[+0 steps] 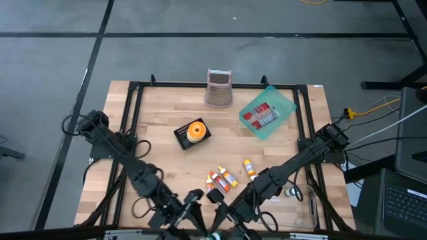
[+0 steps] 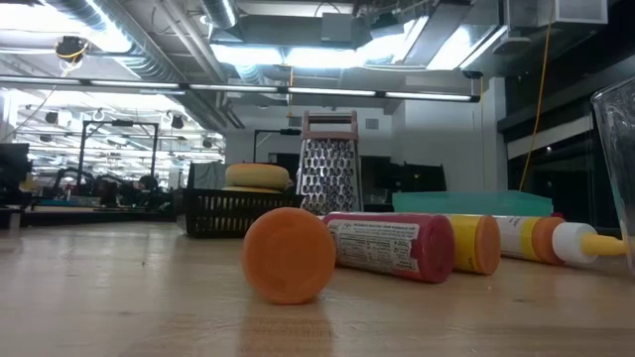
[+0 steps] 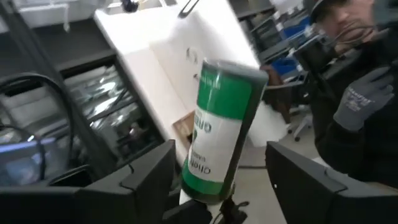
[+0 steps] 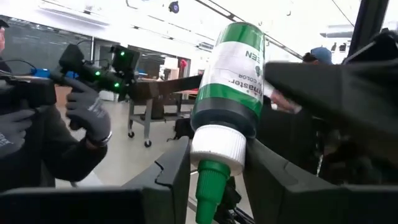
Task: Pick & Place Food Item
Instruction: Put the green food coloring bottle into the transparent bin
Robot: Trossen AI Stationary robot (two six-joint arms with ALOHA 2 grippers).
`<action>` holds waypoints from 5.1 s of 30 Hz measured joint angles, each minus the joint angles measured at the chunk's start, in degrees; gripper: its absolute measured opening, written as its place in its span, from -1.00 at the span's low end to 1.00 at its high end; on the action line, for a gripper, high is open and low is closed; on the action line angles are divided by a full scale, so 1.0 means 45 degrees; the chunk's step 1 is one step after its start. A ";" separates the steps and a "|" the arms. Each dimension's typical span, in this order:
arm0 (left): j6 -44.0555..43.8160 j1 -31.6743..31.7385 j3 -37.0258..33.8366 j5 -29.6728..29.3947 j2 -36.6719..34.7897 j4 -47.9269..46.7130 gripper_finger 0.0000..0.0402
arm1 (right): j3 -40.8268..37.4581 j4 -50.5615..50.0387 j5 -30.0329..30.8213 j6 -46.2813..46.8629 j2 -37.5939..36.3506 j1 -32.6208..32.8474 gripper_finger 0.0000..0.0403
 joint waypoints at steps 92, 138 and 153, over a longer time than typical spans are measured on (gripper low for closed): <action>-0.5603 -0.3240 -0.1715 -1.2280 0.1229 -0.2005 0.11 | -0.3070 -2.5396 -0.3951 1.3369 -0.4007 -0.1871 -0.44; -0.5836 -0.3240 -0.1715 -1.1986 0.1229 -0.1920 0.11 | -0.5667 -2.2231 -0.4485 1.3876 -0.4007 -0.1487 -0.44; -0.5836 -0.3240 -0.1715 -1.1937 0.1229 -0.1920 0.11 | -0.5824 -2.2223 -0.4485 1.3645 -0.4007 -0.1652 -0.44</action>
